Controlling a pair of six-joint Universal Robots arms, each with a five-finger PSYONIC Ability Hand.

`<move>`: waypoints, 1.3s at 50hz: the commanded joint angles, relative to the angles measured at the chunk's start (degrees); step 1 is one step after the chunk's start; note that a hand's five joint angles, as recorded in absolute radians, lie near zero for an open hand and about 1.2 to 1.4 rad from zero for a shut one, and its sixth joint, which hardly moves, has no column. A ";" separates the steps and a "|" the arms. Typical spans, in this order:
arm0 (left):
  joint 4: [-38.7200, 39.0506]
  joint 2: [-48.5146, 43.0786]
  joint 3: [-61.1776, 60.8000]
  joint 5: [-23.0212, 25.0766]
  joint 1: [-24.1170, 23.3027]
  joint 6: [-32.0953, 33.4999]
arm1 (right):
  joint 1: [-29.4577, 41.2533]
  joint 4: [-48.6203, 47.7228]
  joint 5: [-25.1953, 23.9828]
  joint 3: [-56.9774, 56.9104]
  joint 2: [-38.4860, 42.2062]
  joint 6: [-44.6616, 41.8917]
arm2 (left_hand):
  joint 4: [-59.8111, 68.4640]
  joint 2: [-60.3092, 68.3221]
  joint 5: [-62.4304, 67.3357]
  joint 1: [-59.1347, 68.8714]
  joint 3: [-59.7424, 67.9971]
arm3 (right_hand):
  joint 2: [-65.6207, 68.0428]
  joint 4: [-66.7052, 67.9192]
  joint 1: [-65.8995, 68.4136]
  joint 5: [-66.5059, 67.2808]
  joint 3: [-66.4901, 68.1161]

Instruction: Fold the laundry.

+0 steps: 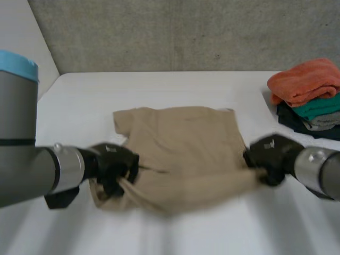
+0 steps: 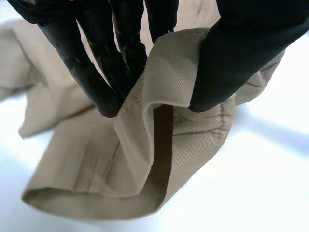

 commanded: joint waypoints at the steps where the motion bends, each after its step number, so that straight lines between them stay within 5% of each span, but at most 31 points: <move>1: 0.09 -2.44 -2.91 -2.15 -1.07 5.72 | 0.14 15.34 2.72 -0.38 0.55 -10.08 | 11.72 11.66 12.43 14.47 12.29 | 12.98 11.75 18.70 12.95 12.45; 13: 10.19 -9.03 16.67 -9.26 -0.28 4.50 | 4.45 -3.37 7.29 -16.54 10.83 2.92 | 11.72 11.66 12.43 14.47 12.29 | 12.98 11.75 18.70 12.95 12.45; 19: 20.09 -7.90 42.04 -12.52 0.07 -0.85 | 5.42 -26.97 12.83 -31.92 8.83 15.39 | 11.72 11.66 12.43 14.47 12.29 | 12.98 11.75 18.70 12.95 12.45; 27: 26.55 -6.66 58.07 -13.75 0.77 -8.77 | 5.42 -48.47 13.10 -36.41 4.51 20.51 | 11.72 11.66 12.43 14.47 12.29 | 12.98 11.75 18.70 12.95 12.45; 37: 25.58 -6.49 49.06 -11.20 2.71 -11.32 | 5.77 -40.92 11.87 -35.55 8.02 19.90 | 11.72 11.66 12.43 14.47 12.29 | 12.98 11.75 18.70 12.95 12.45; 53: 34.63 -15.19 10.03 -7.77 1.65 -8.08 | 4.36 -39.34 9.14 -6.46 17.60 12.87 | 11.72 11.66 12.43 14.47 12.29 | 12.98 11.75 18.70 12.95 12.45; 60: 25.77 -11.42 1.41 -7.95 -0.10 -0.87 | 3.84 -33.20 8.79 -1.62 15.06 5.93 | 11.72 11.66 12.43 14.47 12.29 | 12.98 11.75 18.70 12.95 12.45; 65: 16.54 -3.25 -3.25 -9.09 -1.33 2.73 | 3.05 -17.48 7.04 -1.26 9.44 1.01 | 11.72 11.66 12.43 14.47 12.29 | 12.98 11.75 18.70 12.95 12.45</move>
